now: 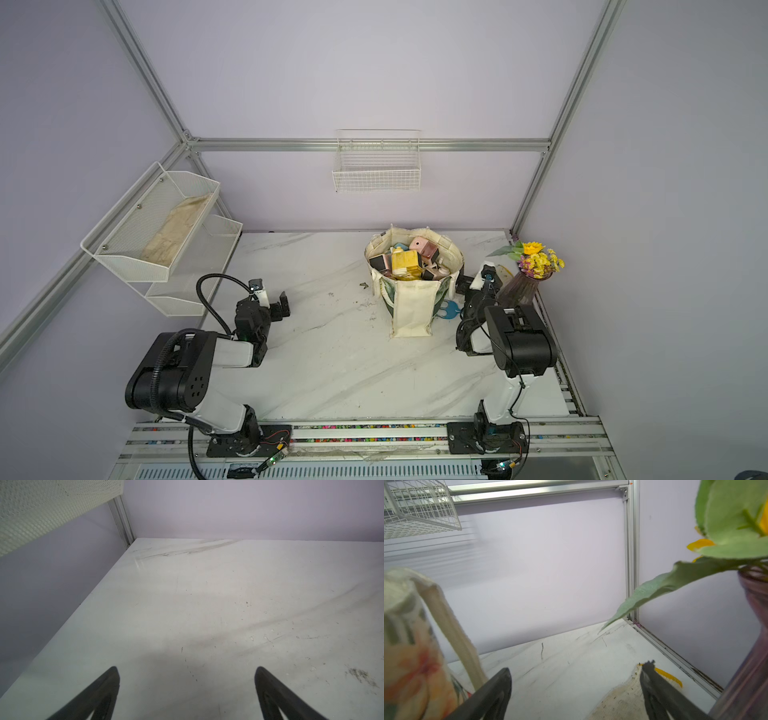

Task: Take out the pencil sharpeners from the tote bags
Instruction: Move the canvas bag to the center of the board.

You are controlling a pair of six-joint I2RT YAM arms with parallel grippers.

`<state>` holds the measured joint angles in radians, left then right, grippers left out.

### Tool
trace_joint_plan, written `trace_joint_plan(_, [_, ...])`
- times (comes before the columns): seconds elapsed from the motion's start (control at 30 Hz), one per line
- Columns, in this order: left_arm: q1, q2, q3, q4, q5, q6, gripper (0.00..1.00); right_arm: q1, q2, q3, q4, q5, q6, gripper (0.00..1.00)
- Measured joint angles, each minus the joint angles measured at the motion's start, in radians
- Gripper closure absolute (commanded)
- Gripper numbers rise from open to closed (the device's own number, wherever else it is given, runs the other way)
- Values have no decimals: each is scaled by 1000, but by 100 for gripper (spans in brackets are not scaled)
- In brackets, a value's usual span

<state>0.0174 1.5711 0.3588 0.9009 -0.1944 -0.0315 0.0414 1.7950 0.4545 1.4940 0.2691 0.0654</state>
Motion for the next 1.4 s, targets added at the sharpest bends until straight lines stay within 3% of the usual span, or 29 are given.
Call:
trace_joint_plan(0.77, [-3, -2, 0, 0, -11, 0, 0, 0, 0, 0, 0, -1, 0, 3])
trace_joint_plan(0.87, [-26, -84, 0, -74, -65, 1, 0, 4, -2, -2, 1, 22, 6, 3])
trace_joint_plan(0.93, [-43, -235, 2, -176, -108, -11, 0, 12, -33, -30, 2, 42, 7, 3])
trace_joint_plan(1.0, [-52, -381, 23, -285, -147, -66, 0, 32, -122, -67, -30, 78, 4, 3])
trace_joint_plan(1.1, [-51, -552, 95, -451, -147, -227, 0, 57, -393, -83, -127, 119, 24, 3])
trace_joint_plan(1.23, [-46, -650, 183, -594, 43, -401, 0, 61, -814, 12, -375, 172, 244, 3])
trace_joint_plan(1.33, [-48, -640, 253, -690, 218, -498, 1, 59, -1007, 114, -547, 153, 367, 8])
trace_joint_plan(1.4, [-65, -593, 321, -750, 322, -555, 2, 59, -1052, 170, -632, 106, 413, 10])
